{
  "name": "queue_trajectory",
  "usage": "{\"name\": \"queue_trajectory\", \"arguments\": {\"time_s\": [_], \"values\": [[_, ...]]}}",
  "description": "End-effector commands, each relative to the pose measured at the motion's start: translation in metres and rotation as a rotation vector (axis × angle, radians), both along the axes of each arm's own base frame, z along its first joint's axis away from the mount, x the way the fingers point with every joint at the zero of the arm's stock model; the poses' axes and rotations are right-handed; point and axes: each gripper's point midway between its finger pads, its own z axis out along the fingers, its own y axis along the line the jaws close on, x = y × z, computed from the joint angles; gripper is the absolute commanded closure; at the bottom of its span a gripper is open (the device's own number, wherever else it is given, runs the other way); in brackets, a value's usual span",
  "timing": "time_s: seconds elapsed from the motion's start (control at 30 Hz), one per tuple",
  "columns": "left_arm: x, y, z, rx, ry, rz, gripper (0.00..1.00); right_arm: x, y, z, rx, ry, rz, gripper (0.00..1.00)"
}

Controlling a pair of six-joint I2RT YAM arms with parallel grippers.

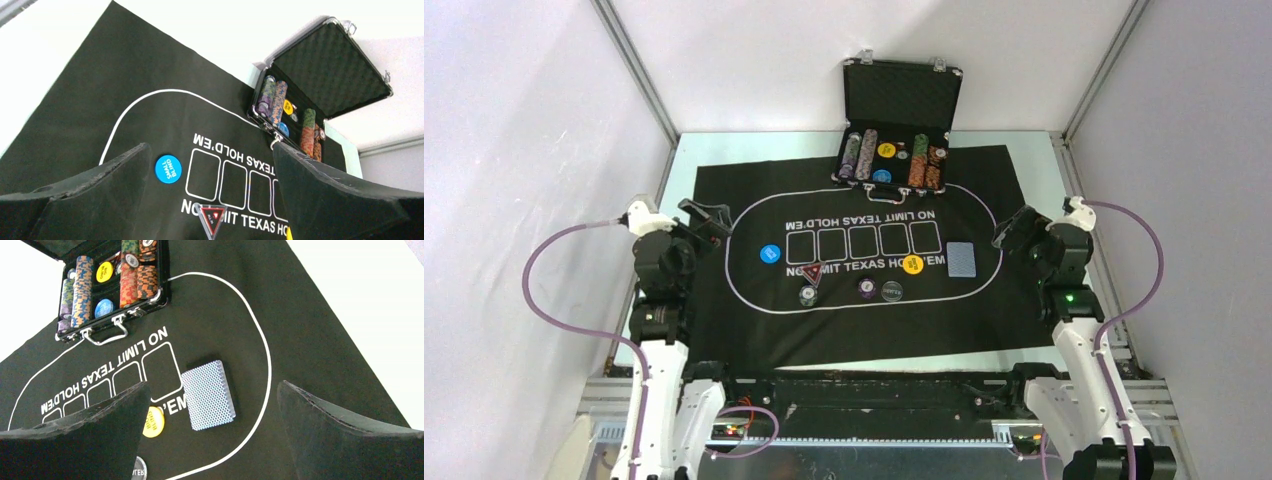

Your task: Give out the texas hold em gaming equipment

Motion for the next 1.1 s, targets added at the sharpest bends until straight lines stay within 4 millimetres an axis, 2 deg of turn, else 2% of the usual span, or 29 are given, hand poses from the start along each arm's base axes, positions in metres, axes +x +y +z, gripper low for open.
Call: {"name": "queue_trajectory", "arguments": {"time_s": [0.0,0.2,0.27,0.3,0.33,0.37,0.4,0.43,0.47,0.5,0.53,0.57,0.6,0.67,0.73,0.87,1.0,1.07], "values": [[0.01,-0.016,0.002,-0.018,-0.006,-0.088,0.02,0.009,0.009,0.024,0.025,-0.076,0.04,0.0],[0.019,-0.02,-0.007,-0.041,-0.018,-0.106,0.02,0.012,0.043,0.01,0.099,-0.008,0.221,0.0],[0.021,-0.019,-0.013,-0.037,-0.004,-0.101,0.02,0.012,0.062,0.003,0.105,0.061,0.3,0.0],[0.022,-0.018,-0.018,-0.035,0.01,-0.095,0.02,0.011,0.083,-0.001,0.085,0.092,0.363,0.0],[0.023,-0.016,-0.021,-0.036,0.016,-0.087,0.02,0.012,0.093,0.0,0.042,0.096,0.397,0.0],[0.023,-0.013,-0.028,-0.034,0.03,-0.065,0.02,0.009,0.116,-0.01,-0.017,0.13,0.44,0.0],[0.023,-0.012,-0.03,-0.032,0.032,-0.058,0.02,0.01,0.125,-0.008,-0.067,0.133,0.459,0.0],[0.021,-0.004,-0.038,-0.024,0.044,-0.016,0.02,0.006,0.144,-0.021,-0.132,0.176,0.483,0.0],[0.02,-0.001,-0.042,-0.02,0.052,0.002,0.02,0.006,0.151,-0.019,-0.156,0.193,0.486,0.0],[0.017,0.005,-0.049,-0.011,0.067,0.036,0.02,0.003,0.165,-0.032,-0.201,0.235,0.494,0.0],[0.016,0.008,-0.052,-0.011,0.072,0.052,0.02,0.006,0.17,-0.03,-0.229,0.24,0.487,0.0],[0.014,0.012,-0.054,-0.011,0.072,0.076,0.02,0.001,0.186,-0.043,-0.255,0.276,0.522,0.0],[0.014,0.012,-0.053,-0.011,0.064,0.08,0.02,-0.001,0.197,-0.043,-0.276,0.282,0.54,0.0],[0.013,0.013,-0.05,-0.01,0.048,0.083,0.02,-0.006,0.218,-0.065,-0.296,0.352,0.595,0.0],[0.013,0.012,-0.051,-0.01,0.043,0.08,0.02,-0.011,0.229,-0.078,-0.317,0.403,0.624,0.02],[0.014,0.011,-0.059,-0.026,0.044,0.076,0.02,-0.025,0.238,-0.104,-0.349,0.498,0.656,0.06],[0.015,0.009,-0.061,-0.027,0.063,0.07,0.02,-0.04,0.242,-0.127,-0.357,0.581,0.691,0.18],[0.014,0.01,-0.063,-0.028,0.07,0.074,0.02,-0.043,0.247,-0.134,-0.348,0.601,0.704,0.2]]}}
